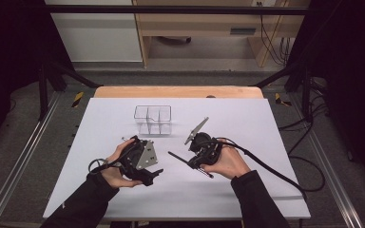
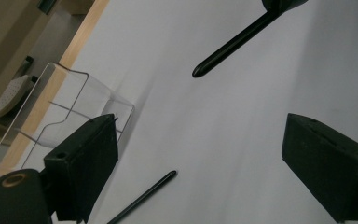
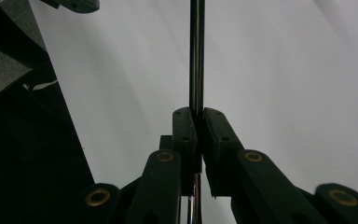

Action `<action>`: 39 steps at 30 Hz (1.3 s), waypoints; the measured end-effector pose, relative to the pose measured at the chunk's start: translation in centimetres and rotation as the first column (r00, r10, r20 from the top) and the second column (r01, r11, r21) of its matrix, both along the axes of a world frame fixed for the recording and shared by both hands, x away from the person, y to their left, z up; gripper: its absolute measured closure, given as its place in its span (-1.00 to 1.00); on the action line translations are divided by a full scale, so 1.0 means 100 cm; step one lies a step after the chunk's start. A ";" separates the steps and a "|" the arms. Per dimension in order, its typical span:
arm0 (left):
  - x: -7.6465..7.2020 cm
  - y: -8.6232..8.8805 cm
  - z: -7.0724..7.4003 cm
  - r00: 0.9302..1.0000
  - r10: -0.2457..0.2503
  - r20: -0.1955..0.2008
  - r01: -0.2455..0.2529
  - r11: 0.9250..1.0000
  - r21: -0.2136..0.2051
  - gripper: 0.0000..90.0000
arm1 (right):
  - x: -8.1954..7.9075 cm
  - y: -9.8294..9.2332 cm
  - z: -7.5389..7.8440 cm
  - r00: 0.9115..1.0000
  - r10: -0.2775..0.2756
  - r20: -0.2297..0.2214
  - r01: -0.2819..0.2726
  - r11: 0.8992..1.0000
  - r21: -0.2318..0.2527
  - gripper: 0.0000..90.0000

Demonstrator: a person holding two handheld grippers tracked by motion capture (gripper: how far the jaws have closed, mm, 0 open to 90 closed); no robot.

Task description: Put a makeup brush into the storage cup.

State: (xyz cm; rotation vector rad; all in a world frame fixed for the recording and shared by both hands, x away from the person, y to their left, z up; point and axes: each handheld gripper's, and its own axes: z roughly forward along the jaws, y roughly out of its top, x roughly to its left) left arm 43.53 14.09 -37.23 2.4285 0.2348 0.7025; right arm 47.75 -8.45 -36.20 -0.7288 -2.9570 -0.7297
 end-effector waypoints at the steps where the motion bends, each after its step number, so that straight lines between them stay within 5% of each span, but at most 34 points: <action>1: -0.001 -0.002 0.000 1.000 -0.006 0.005 0.006 1.000 0.005 -0.77 | 0.000 0.001 0.000 1.000 0.001 -0.003 -0.001 1.000 -0.003 0.87; 20: -0.008 -0.025 0.002 0.988 -0.117 0.104 0.105 0.989 0.108 -0.66 | 0.000 0.015 -0.001 0.999 0.028 -0.033 -0.029 0.999 -0.037 0.87; 39: -0.010 -0.039 -0.011 0.963 -0.211 0.164 0.170 0.957 0.235 -0.45 | 0.003 0.017 -0.004 0.997 0.039 -0.072 -0.042 0.998 -0.041 0.88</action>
